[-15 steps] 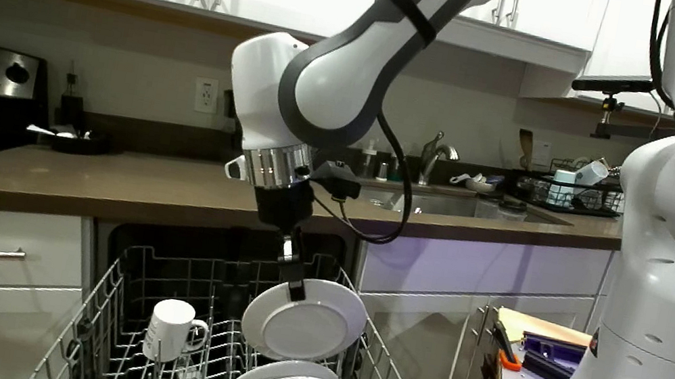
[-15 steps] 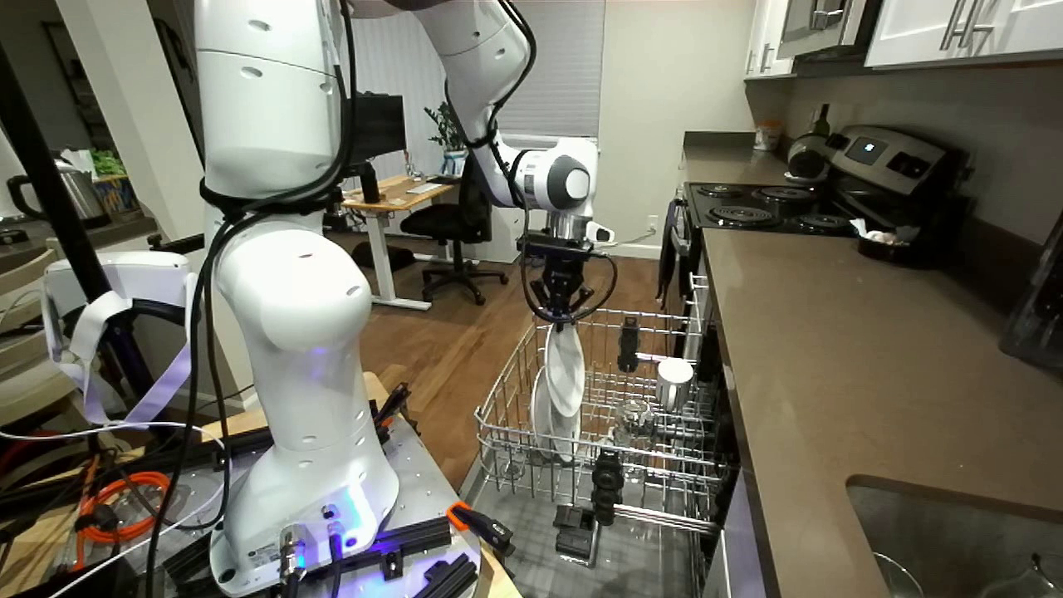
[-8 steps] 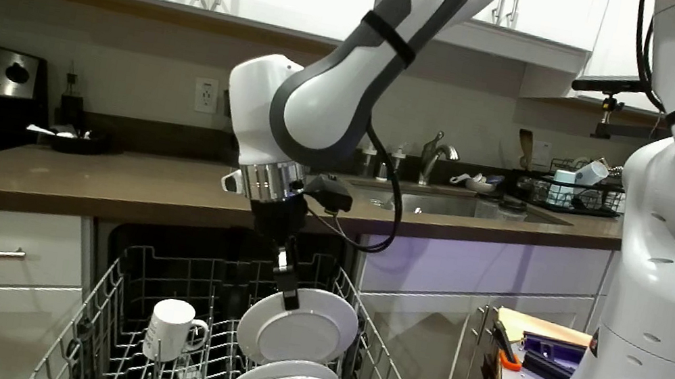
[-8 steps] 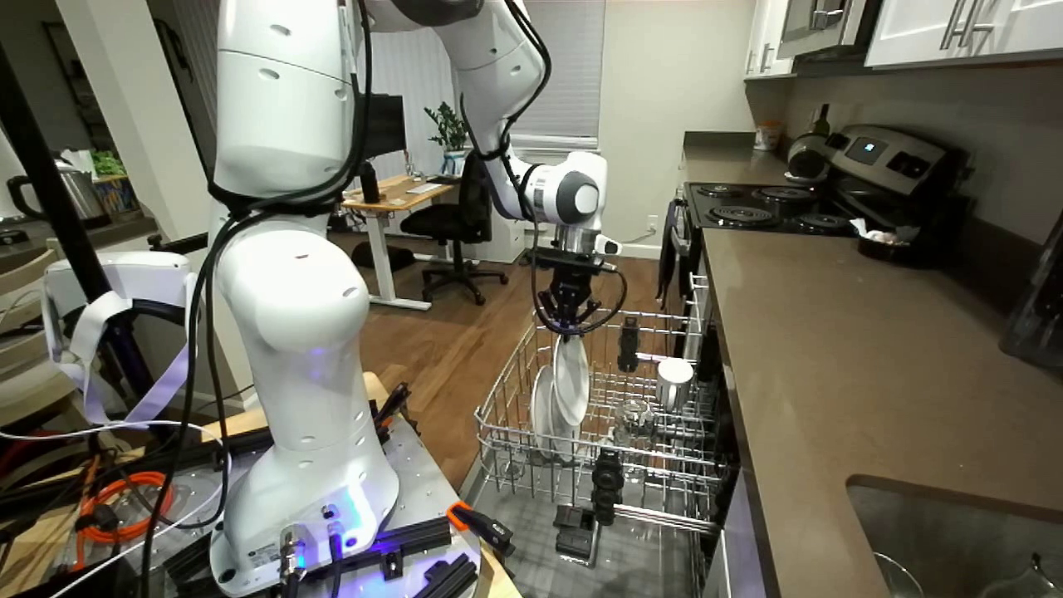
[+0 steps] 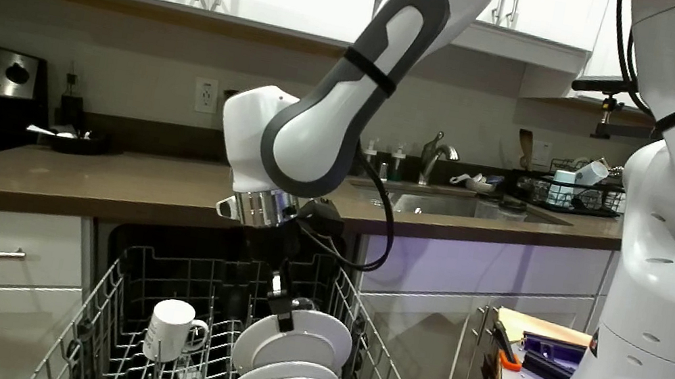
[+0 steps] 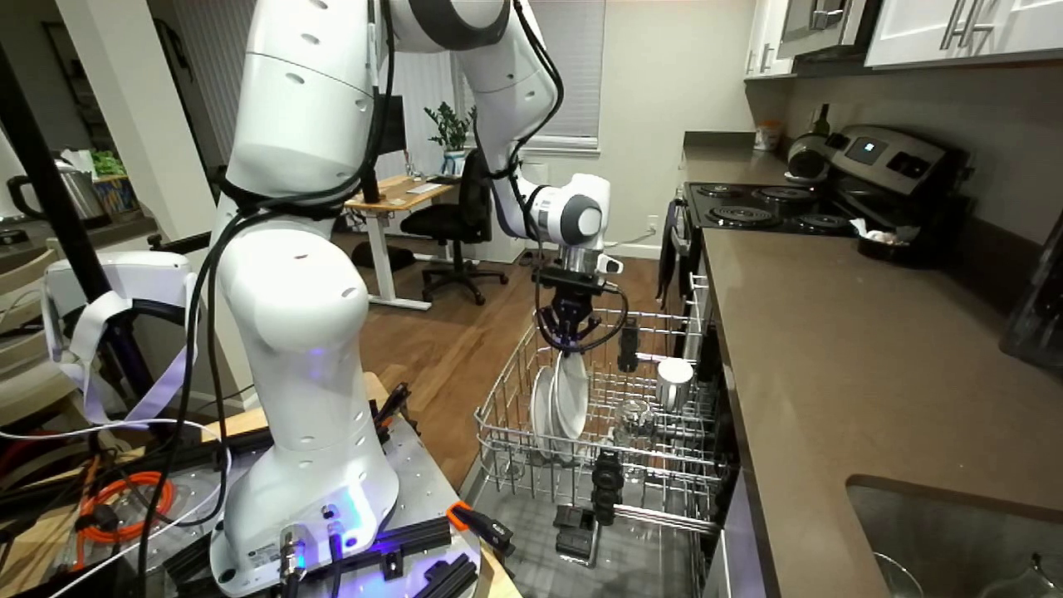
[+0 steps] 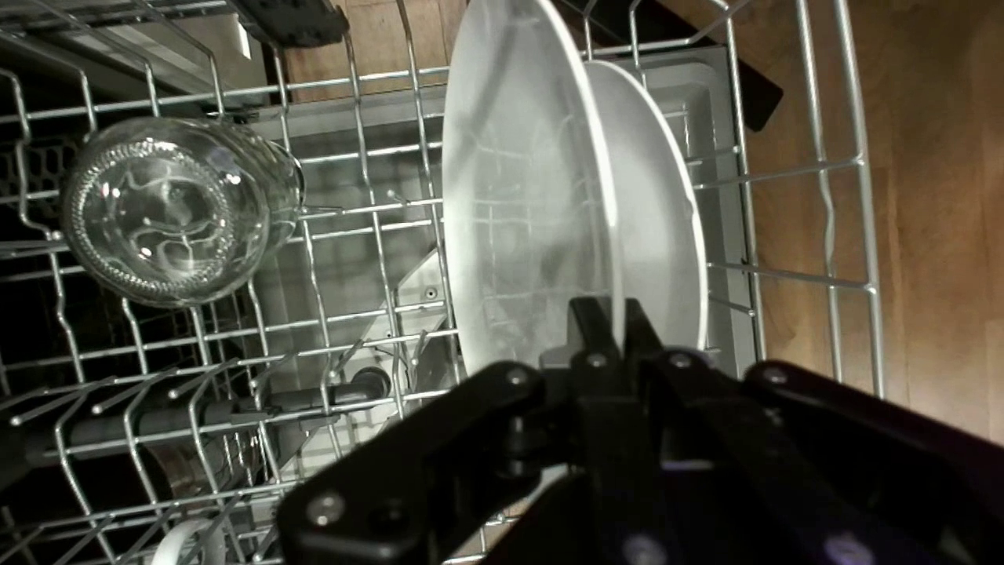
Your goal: Put the plate in the dishwasher
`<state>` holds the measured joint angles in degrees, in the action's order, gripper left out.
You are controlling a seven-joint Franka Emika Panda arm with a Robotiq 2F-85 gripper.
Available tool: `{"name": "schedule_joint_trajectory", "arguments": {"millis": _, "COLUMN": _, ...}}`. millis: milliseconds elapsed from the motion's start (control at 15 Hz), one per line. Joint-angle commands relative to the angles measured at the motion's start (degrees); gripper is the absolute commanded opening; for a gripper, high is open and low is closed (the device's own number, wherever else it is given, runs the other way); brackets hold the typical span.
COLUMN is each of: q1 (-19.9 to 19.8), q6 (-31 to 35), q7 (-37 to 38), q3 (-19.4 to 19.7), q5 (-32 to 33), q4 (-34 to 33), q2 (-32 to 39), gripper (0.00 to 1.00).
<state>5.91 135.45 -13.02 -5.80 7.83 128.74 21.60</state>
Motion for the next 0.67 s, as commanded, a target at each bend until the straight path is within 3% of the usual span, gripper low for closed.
{"name": "schedule_joint_trajectory", "arguments": {"millis": 0, "q1": -1.2, "q6": 0.8, "q7": -2.1, "q3": -0.4, "q5": -0.3, "q4": -2.0, "q2": 2.4, "gripper": 0.06}}
{"name": "schedule_joint_trajectory", "arguments": {"millis": 600, "q1": -1.4, "q6": 0.8, "q7": -1.4, "q3": 0.5, "q5": 0.8, "q4": -5.5, "q2": 7.1, "gripper": 0.06}}
